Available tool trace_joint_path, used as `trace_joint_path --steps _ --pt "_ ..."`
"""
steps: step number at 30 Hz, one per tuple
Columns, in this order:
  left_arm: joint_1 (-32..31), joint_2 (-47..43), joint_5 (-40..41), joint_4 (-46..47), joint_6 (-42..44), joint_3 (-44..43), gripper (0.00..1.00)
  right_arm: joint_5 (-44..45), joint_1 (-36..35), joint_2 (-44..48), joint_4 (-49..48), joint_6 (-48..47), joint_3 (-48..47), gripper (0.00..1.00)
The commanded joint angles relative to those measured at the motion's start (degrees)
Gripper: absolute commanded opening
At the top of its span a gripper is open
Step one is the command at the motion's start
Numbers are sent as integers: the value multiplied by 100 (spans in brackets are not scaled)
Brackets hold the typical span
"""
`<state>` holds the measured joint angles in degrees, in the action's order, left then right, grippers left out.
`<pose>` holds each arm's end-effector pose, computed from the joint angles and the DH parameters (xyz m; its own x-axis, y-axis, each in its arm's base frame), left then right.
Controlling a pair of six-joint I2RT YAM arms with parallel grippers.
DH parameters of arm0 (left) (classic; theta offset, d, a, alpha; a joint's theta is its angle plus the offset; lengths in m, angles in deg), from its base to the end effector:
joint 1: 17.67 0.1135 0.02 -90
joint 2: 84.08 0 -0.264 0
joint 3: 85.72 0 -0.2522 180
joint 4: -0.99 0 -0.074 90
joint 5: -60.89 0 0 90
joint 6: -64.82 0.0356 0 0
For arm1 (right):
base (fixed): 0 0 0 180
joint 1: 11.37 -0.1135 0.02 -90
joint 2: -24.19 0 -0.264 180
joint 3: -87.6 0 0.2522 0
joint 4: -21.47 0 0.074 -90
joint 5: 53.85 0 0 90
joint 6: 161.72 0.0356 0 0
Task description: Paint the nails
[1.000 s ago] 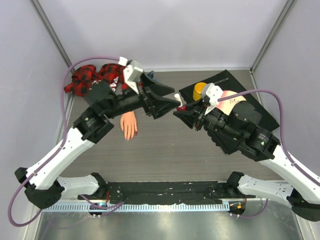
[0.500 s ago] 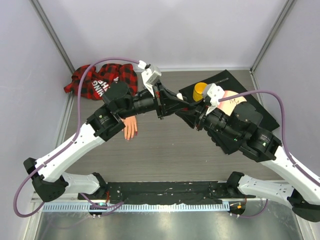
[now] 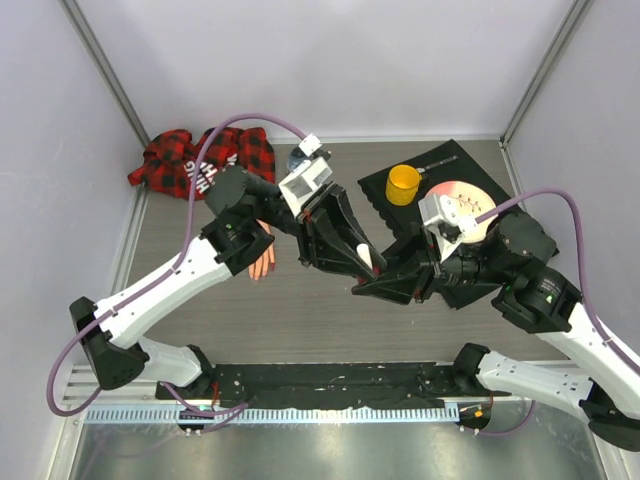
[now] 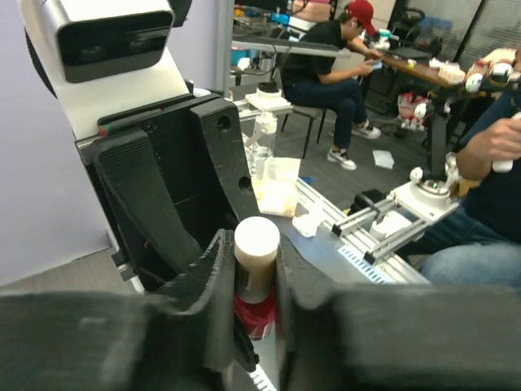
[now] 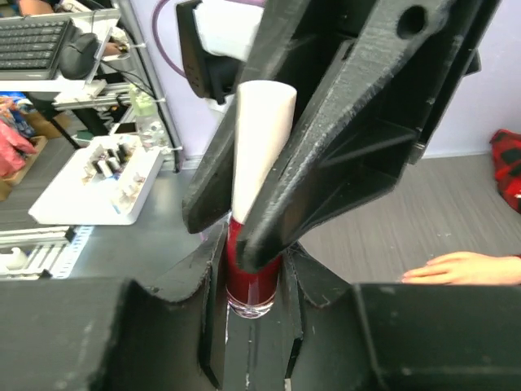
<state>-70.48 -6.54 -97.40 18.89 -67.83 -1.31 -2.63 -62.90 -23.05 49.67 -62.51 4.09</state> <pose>0.1389 -0.2378 0.5006 -0.2467 -0.0895 -0.9650 0.7915 -0.5931 -0.1473 0.0726 0.1273 0.4708 -0.0732 0.1084 -0.9914 -0.9973 -0.0181 0.0717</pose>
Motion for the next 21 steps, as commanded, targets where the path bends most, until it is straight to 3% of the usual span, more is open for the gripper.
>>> trace_joint_path --steps 1,2,3,4,6,8,12,16,21 --pt "-45 -246 224 -1965 956 -307 45 387 -6 145 -653 -262 24 1" --pt "-53 -370 620 -2623 1587 -482 60 581 -6 163 -566 -419 6 1" --pt "-62 -484 911 -3561 2029 -527 64 791 -6 172 -408 -481 -20 1" --pt "-53 -755 1158 -3796 2607 -519 67 1150 -6 198 -328 -578 -47 1" --pt "-53 -994 2081 -4289 2946 -467 74 1539 -6 233 -144 -779 -82 1" --pt "-62 -1249 2886 -4449 3167 -396 75 1979 -6 242 -29 -886 -108 1" --pt "-62 -1417 4304 -4274 2816 -308 75 2419 -6 181 24 -1097 -161 1" --pt "-62 -1399 4877 -3993 2543 -212 74 2613 -6 40 68 -1176 -240 1" --pt "-62 -1250 4896 -3615 2218 -203 72 2683 -6 -66 165 -1185 -293 1"
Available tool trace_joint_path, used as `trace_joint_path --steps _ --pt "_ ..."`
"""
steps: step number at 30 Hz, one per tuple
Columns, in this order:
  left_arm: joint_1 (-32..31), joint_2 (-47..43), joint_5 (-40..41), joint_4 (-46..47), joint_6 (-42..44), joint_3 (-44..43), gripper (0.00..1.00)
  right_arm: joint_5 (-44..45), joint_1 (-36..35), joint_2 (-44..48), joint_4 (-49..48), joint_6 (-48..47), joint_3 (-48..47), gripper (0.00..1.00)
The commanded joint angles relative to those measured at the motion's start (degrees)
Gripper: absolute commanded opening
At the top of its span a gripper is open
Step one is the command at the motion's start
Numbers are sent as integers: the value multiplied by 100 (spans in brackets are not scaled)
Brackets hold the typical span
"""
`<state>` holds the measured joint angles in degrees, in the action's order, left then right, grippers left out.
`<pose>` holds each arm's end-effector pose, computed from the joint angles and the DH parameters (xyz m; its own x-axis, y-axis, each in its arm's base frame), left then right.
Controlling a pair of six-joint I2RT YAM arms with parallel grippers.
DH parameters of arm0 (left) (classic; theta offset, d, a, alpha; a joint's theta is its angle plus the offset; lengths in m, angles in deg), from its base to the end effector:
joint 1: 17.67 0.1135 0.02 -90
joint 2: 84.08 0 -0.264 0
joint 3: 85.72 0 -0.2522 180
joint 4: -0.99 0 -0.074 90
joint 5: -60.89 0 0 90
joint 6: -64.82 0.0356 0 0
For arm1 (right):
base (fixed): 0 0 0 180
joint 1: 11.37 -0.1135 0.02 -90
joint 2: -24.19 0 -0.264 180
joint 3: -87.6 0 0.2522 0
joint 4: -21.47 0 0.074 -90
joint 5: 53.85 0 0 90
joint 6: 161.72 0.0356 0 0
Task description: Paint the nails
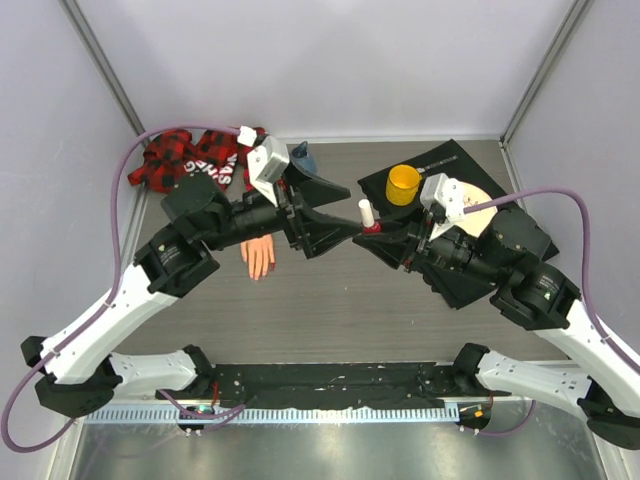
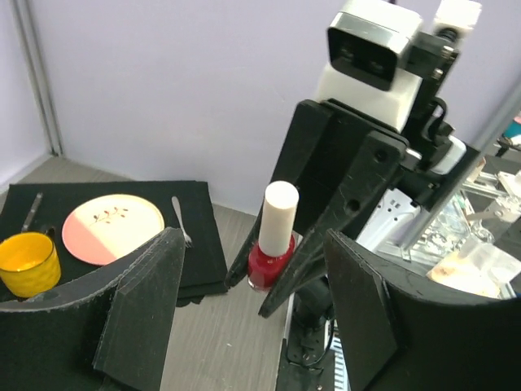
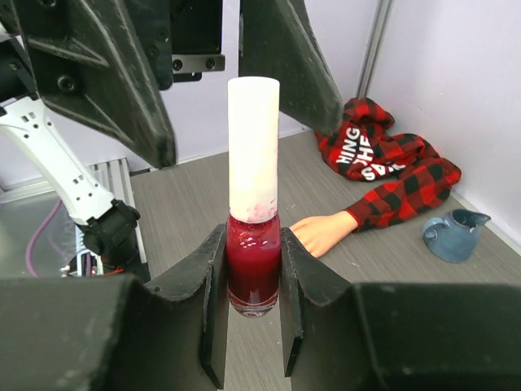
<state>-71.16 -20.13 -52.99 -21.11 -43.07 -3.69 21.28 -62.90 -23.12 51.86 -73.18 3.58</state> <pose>0.1177 -0.1833 0.5138 -0.1812 -0.2273 -0.9568 0.9614 0.1638 -0.2210 0.0867 0.1239 0.4702 0.0918 0.0759 -0.9929 -0.9134 0.4036 -0.0536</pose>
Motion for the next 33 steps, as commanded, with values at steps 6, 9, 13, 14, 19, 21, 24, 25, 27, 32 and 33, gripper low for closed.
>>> trace_joint_path --steps 6,9,13,14,19,21,24,25,27,32,33 --pt "14 355 428 710 -504 -8 65 345 -6 -59 -45 -110 -225 1" --pt "6 443 270 633 -505 -113 54 354 -6 -85 -28 -92 -225 1" --pt "6 540 33 491 -522 -219 47 397 -6 -68 -36 -74 -243 1" --pt "14 558 -107 456 -514 -237 47 415 -6 -59 -45 -74 -243 1" --pt "14 628 -801 219 -373 -430 21 389 -6 -50 -54 -48 -260 1" --pt "6 672 -1291 122 -242 -500 2 284 -6 -15 -45 -31 -234 1" --pt "76 698 -2240 428 -118 -457 0 -662 -6 37 -36 -13 -234 1" --pt "111 733 -3410 664 -266 -361 0 -1171 -6 38 -28 13 -260 1" --pt "129 943 -4559 2120 -1396 -133 0 -2923 -6 -58 -193 328 -304 1" --pt "67 1480 -5689 5599 -4213 37 0 -3708 -6 -15 -1372 1323 -33 1" --pt "85 1576 -5672 5502 -4205 -112 0 -3507 -6 2 -1363 1306 -23 1"
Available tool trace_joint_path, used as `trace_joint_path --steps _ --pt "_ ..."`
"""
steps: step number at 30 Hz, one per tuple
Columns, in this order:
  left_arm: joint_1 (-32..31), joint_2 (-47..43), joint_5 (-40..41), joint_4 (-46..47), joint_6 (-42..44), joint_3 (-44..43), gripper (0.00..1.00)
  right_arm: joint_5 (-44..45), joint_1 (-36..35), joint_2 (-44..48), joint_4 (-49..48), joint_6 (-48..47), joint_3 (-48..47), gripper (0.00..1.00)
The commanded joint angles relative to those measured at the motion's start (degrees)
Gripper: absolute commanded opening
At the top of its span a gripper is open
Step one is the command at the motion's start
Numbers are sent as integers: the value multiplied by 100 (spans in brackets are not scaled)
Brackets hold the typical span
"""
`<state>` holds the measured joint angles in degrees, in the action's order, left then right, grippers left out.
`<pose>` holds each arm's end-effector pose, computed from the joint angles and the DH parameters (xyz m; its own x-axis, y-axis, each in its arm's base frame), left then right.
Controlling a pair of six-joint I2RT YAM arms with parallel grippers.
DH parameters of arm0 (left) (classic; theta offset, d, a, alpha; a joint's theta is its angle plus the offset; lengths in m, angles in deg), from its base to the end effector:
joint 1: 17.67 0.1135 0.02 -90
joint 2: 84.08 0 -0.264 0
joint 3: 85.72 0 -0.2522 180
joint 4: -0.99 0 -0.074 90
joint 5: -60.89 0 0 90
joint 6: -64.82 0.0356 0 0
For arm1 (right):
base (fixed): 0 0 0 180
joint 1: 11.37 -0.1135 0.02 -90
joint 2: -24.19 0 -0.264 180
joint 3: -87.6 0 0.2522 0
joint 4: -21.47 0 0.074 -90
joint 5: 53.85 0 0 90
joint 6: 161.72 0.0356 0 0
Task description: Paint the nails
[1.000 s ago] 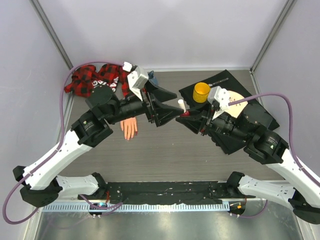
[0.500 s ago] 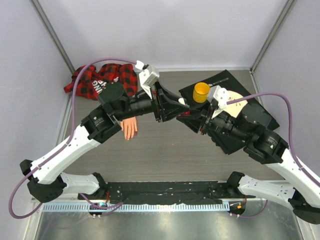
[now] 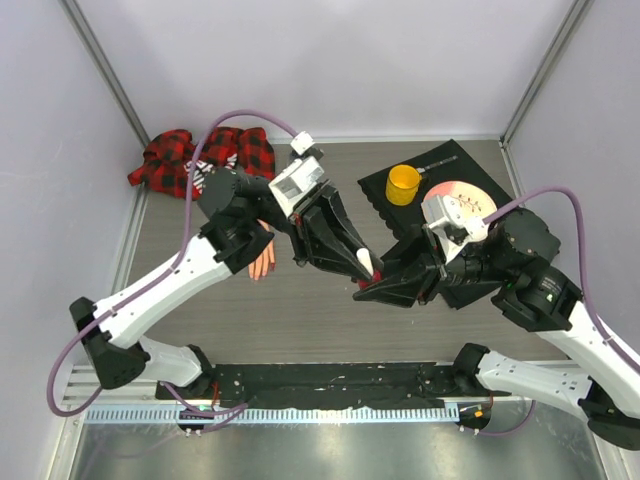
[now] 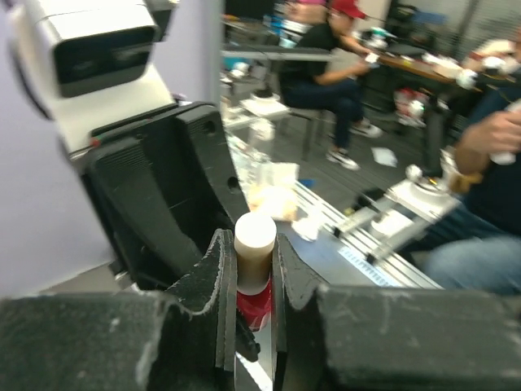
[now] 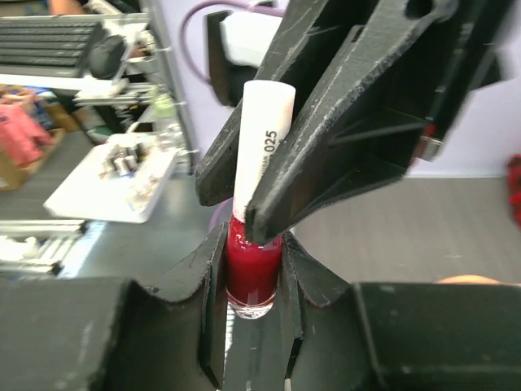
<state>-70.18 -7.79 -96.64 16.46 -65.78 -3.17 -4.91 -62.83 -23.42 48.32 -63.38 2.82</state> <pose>0.1339 -0.2286 0.5133 -0.2154 -0.1279 -0.9681 0.8093 -0.5782 -0.1036 0.0703 0.1258 0.4789 -0.0335 0.1335 -0.9905 -0.9981 -0.0556 0.0263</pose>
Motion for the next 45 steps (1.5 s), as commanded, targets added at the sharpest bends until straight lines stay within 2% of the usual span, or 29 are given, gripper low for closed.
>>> trace_joint_path --steps 1,2,3,5,6,7,8,9,10,12,14,15,18,21,23,32,39,45 --pt "-5 351 -1159 1718 -1934 -201 0 -782 -4 24 -887 292 71 1" --pt "56 351 -1053 1648 -1891 -219 1 -589 -4 16 -747 100 19 1" --pt "100 316 -956 1203 -1577 -254 15 -440 5 15 -659 46 10 1" --pt "240 106 -641 447 -1032 -263 35 140 -4 24 -395 -217 -17 1" --pt "294 -8 -421 -767 -533 -272 50 342 -4 24 -324 -306 -17 1" --pt "320 -305 -176 -1536 629 -315 55 857 5 33 -202 -367 -25 1" --pt "329 -456 619 -2335 1450 -385 59 1063 5 59 -149 -420 -34 1" --pt "321 -579 975 -3187 2015 -516 64 1265 -4 68 -96 -499 -43 1" --pt "320 -789 1274 -3901 2612 -544 65 1632 -4 77 -17 -543 -60 1" --pt "320 -940 2212 -4442 2881 -632 68 1899 4 95 19 -605 -87 1" --pt "320 -1115 2795 -4690 2909 -606 70 2345 5 103 72 -623 -96 1" --pt "320 -1186 3511 -4655 2822 -545 77 2461 -4 112 89 -658 -96 1" --pt "312 -1415 4542 -4585 2716 -369 78 2831 -4 138 98 -799 -43 1" --pt "312 -1555 4775 -4191 2479 -176 76 3102 -4 104 107 -957 -52 1" --pt "312 -1547 4714 -3753 2303 -18 75 3218 -13 68 107 -992 -78 1" --pt "189 -1082 4688 -3030 1740 18 68 3350 -4 -29 107 -1001 -113 1" --pt "40 -827 4626 -2950 1731 -131 70 3403 -4 -46 116 -1027 -61 1" --pt "-92 -616 4643 -2783 1696 -210 65 3403 -13 -55 107 -1036 -26 1"
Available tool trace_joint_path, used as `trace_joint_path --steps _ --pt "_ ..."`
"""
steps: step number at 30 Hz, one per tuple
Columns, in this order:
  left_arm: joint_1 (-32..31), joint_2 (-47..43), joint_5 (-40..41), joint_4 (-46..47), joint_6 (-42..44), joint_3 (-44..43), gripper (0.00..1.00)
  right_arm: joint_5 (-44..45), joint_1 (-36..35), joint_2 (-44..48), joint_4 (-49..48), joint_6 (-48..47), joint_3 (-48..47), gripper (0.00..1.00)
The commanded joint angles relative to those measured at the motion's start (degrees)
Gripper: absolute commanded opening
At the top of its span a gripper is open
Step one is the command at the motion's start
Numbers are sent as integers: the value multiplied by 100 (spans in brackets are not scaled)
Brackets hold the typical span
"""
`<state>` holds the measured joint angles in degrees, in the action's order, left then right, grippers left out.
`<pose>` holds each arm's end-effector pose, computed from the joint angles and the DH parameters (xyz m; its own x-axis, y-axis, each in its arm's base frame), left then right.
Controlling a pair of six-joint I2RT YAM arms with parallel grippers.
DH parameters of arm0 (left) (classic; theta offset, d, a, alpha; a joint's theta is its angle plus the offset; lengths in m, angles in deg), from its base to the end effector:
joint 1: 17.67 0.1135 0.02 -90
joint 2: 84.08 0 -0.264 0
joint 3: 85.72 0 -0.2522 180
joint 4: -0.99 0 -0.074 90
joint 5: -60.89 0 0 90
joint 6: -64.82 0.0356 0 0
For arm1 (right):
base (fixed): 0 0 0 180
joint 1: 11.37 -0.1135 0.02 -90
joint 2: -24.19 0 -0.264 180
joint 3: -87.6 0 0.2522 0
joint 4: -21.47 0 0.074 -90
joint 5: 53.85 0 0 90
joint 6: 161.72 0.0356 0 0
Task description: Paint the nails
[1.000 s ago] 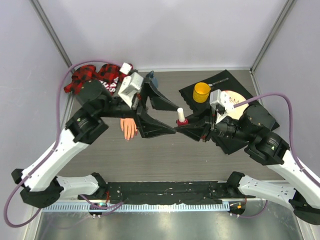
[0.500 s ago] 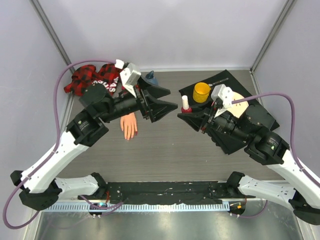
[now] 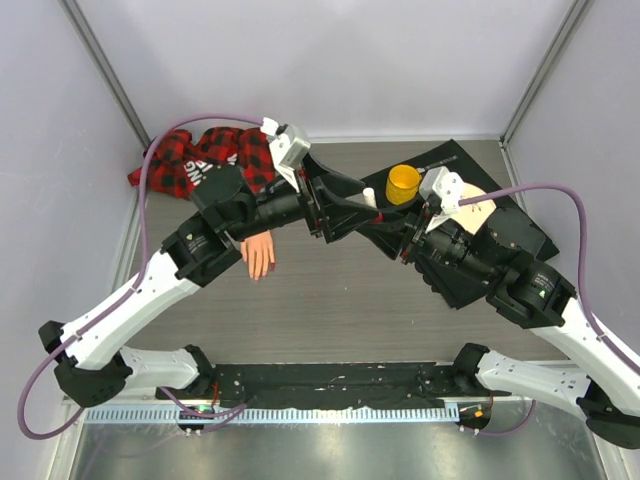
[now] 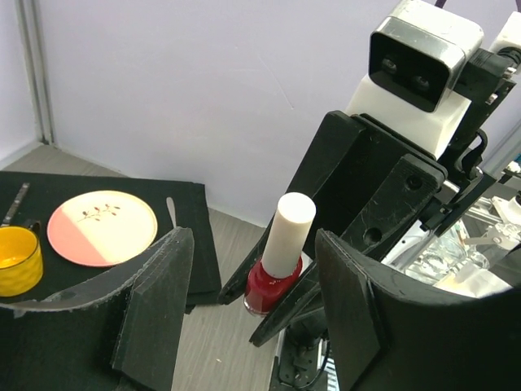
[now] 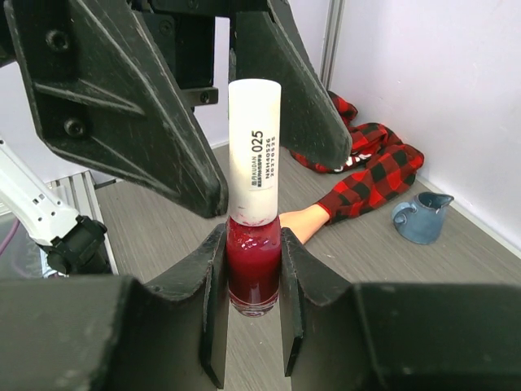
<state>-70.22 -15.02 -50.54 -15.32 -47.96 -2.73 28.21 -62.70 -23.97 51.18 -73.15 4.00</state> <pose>0.1437 -0.2091 0.4999 -0.2573 -0.2568 -0.9316 0.9295 0.1979 -0.3113 0.0949 0.1265 0.4673 0.0838 0.0652 -0.9943 -0.8573 0.5133 -0.0386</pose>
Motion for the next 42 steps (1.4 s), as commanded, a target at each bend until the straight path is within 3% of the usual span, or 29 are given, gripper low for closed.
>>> trace_joint_path --steps 1,6,9,10,12,13,15,16,17,18,19,20,21,22,23,26,27,28,30,32,35,36,37,42 --pt "-88 143 25 395 -103 -297 63 100 -17 0 -179 -68 -135 1" --pt "-123 301 -63 404 -112 -403 57 91 -17 9 -188 -85 -108 1" --pt "-115 301 -221 360 -33 -421 31 65 -17 52 -171 -94 -73 1" --pt "-115 293 -387 360 2 -421 11 39 -17 70 -162 -94 -56 1" --pt "-106 240 -711 404 159 -360 0 -136 -17 123 -127 -77 -12 1" --pt "-97 205 -966 474 213 -316 0 -285 -17 201 -118 -68 14 1" --pt "-36 266 -2317 684 170 -306 0 -915 -17 272 -74 -50 85 1" --pt "-9 336 -2792 703 56 -376 0 -1998 -17 333 -57 -33 102 1" --pt "0 423 -3823 746 -102 -447 0 -2731 -17 334 -143 46 111 1" --pt "0 537 -4242 1069 -321 -552 0 -3322 -17 308 -318 542 155 1" --pt "-18 660 -4708 1620 -1150 -509 0 -4398 -17 255 -511 878 155 1" --pt "-61 705 -5130 2261 -1671 -396 0 -4826 -17 133 -1201 1212 190 1" --pt "-71 706 -5291 2929 -2259 -90 0 -5091 -17 114 -1791 2207 443 1" --pt "-97 688 -5379 3884 -2813 0 0 -5268 -17 149 -2397 2618 619 1" --pt "-114 671 -5424 3954 -2845 44 0 -5244 -9 236 -3169 2909 786 1" --pt "-115 478 -5250 2685 -1864 -60 0 -4597 0 255 -1961 2053 622 1" --pt "-106 381 -4944 2254 -1522 -156 10 -4419 9 246 -1746 1859 482 1" --pt "-106 320 -4723 1214 -1092 -236 26 -4252 9 237 -1631 1605 446 1" --pt "-115 109 -4154 425 -45 -481 54 -3663 9 237 -1113 1340 306 1" --pt "-115 -154 -3765 -304 570 -544 62 -3259 9 272 -736 997 217 1" --pt "-115 -480 -2896 -440 837 -448 69 -2687 9 281 -331 654 33 1" --pt "-106 -681 -2641 -405 855 -334 88 -2468 9 272 -242 583 -55 1" --pt "-115 -761 -2064 -352 811 -272 89 -2379 9 264 -189 539 -90 1" --pt "-106 -868 -785 -290 451 -157 87 -1764 9 202 -4 319 -205 1"
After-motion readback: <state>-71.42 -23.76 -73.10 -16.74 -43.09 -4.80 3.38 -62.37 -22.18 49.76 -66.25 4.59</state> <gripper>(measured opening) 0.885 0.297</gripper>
